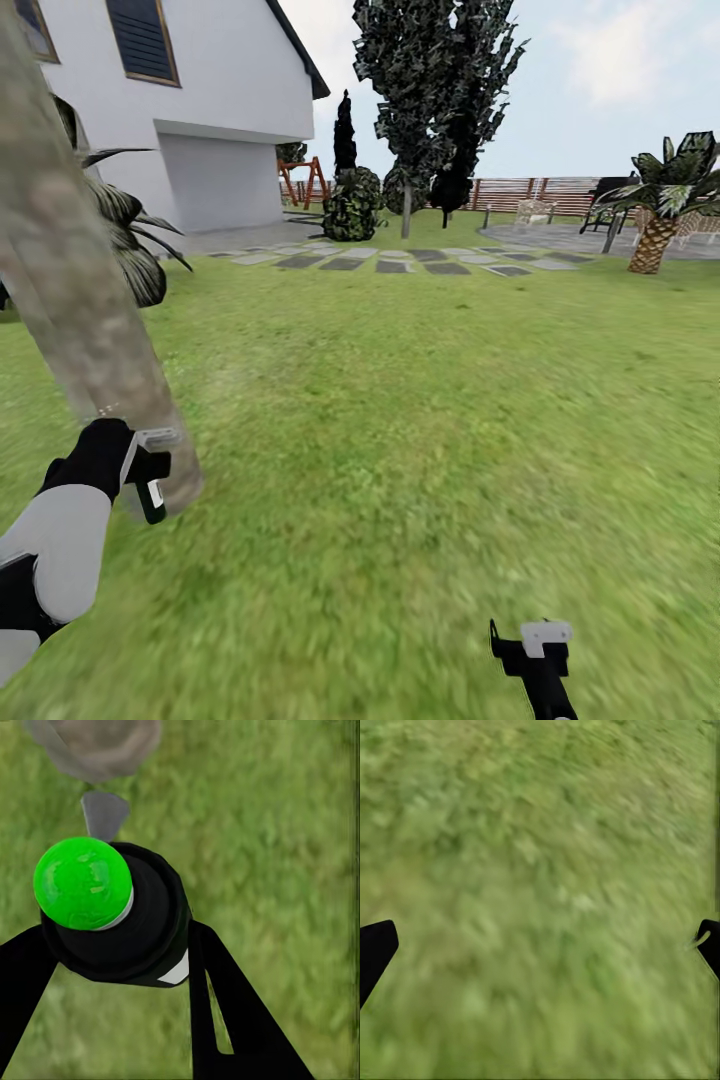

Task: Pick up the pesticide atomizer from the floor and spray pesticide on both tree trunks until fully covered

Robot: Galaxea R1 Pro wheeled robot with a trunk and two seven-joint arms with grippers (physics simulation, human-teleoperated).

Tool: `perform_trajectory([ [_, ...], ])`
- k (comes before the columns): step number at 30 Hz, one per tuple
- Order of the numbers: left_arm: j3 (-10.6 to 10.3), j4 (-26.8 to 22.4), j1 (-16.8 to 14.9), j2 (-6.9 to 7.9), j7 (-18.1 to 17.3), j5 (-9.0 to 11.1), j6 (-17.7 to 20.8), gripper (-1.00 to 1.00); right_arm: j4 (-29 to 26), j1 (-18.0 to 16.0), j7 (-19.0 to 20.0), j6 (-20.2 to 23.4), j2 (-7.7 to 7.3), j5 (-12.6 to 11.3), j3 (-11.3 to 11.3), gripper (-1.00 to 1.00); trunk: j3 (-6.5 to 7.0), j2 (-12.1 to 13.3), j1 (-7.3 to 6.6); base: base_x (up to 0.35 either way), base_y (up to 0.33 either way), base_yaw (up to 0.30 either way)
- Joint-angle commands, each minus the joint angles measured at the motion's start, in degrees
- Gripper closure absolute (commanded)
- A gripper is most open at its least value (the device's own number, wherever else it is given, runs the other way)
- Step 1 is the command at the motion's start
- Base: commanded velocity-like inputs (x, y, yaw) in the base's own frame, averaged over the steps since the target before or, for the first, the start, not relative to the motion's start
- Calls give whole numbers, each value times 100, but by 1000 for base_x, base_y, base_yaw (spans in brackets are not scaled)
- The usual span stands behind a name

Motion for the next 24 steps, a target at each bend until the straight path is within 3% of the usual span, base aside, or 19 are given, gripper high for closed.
perform_trajectory([
  [1, 29, -7, -4, -5, -47, -65, 17, 100, 11, -6, -35, -17, 0, 61, -24, -100, -5, -2, 0, 118, -276, 4],
  [14, 44, -20, -18, 75, -18, -80, 17, 100, 11, -6, -35, -17, 9, 61, -24, -100, -5, -2, 0, 118, -276, 239],
  [24, 17, -362, 5, 56, -17, -77, 17, 100, 11, -6, -35, -17, 9, 61, -24, -100, -5, -2, 0, 134, -274, 252],
])
